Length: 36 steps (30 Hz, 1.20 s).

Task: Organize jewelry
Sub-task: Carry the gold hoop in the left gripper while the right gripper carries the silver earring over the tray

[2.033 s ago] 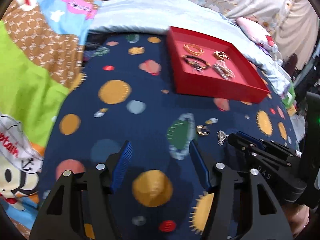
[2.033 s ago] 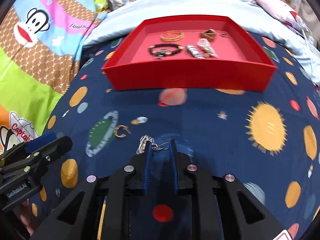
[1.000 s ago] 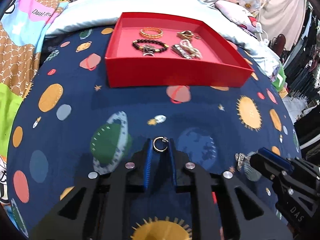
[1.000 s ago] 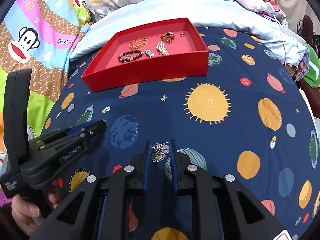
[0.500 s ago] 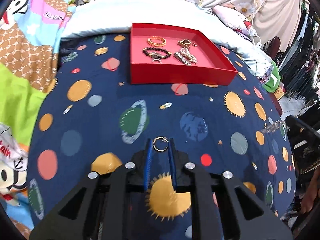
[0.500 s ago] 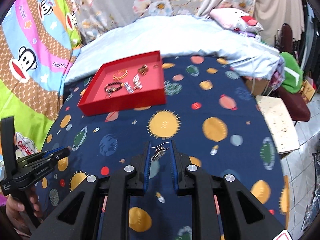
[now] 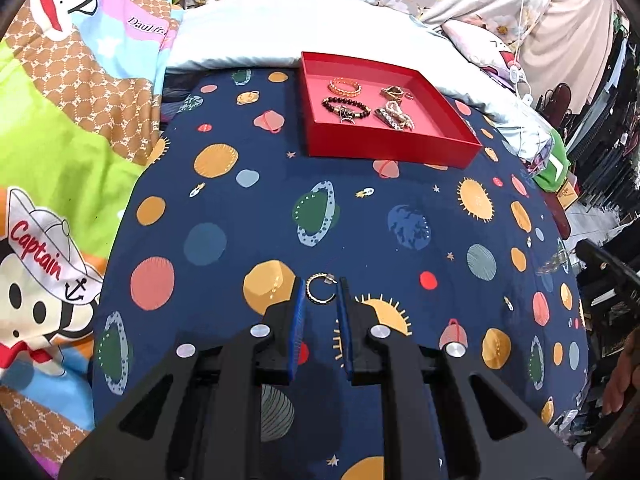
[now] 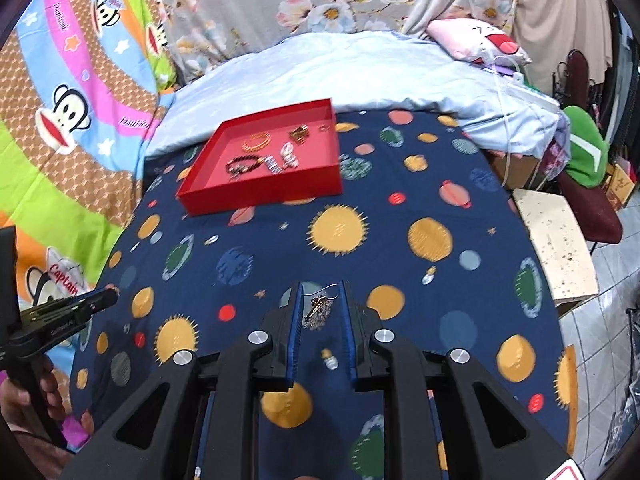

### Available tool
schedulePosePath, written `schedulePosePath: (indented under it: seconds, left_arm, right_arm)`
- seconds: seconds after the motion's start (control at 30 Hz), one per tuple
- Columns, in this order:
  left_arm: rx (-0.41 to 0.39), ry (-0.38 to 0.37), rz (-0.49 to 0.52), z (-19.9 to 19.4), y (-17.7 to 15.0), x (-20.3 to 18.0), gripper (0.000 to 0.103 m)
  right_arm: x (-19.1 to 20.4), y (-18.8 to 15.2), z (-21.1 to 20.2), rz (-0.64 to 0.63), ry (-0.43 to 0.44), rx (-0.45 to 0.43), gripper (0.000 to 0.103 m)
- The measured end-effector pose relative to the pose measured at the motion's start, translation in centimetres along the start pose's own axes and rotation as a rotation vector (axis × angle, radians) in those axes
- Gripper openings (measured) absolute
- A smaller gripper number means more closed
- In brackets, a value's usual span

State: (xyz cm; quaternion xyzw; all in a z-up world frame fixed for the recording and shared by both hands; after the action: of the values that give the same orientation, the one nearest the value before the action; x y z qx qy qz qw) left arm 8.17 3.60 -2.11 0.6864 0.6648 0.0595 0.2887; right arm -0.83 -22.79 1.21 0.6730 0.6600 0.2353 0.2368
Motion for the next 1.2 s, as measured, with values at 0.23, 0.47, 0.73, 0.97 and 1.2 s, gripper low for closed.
schedulePosePath:
  seconds: [0.23, 0.47, 0.73, 0.97, 1.2]
  left_arm:
    - [0.002, -0.016, 0.003, -0.5, -0.3, -0.6, 0.015]
    - [-0.012, -0.06, 0.018, -0.7, 1.1, -2.6, 0.015]
    - [-0.049, -0.098, 0.031, 0.2, 4.3, -5.3, 0.015]
    - [-0.113, -0.111, 0.039, 1.6, 8.9, -7.7, 0.015]
    - [-0.166, -0.118, 0.055, 3.2, 13.6, -9.9, 0.015]
  right_arm:
    - [2.0, 0.8, 0.4, -0.03, 0.048, -0.015, 0.016]
    - [2.1, 2.7, 1.0, -0.038, 0.065, -0.043, 0.016]
    - [2.1, 6.3, 2.5, -0.055, 0.073, -0.09, 0.016]
    - [2.0, 10.7, 4.2, -0.078, 0.077, -0.14, 0.016]
    - [0.9, 15.5, 6.7, -0.079, 0.073, -0.179, 0.016]
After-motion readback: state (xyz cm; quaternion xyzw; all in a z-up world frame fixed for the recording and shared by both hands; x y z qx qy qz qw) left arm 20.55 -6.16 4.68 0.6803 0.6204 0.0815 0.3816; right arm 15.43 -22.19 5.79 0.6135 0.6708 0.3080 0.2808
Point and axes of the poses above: each gripper's, at about its wrist camera, not at the fingertips, and z roughly the way its jaws point, x to its left, y to its top, the point moved 4 cm from there along z, roughly the way its jaws point, and after that the axes turned 14 degrees about -z, right-handed, at the moved point
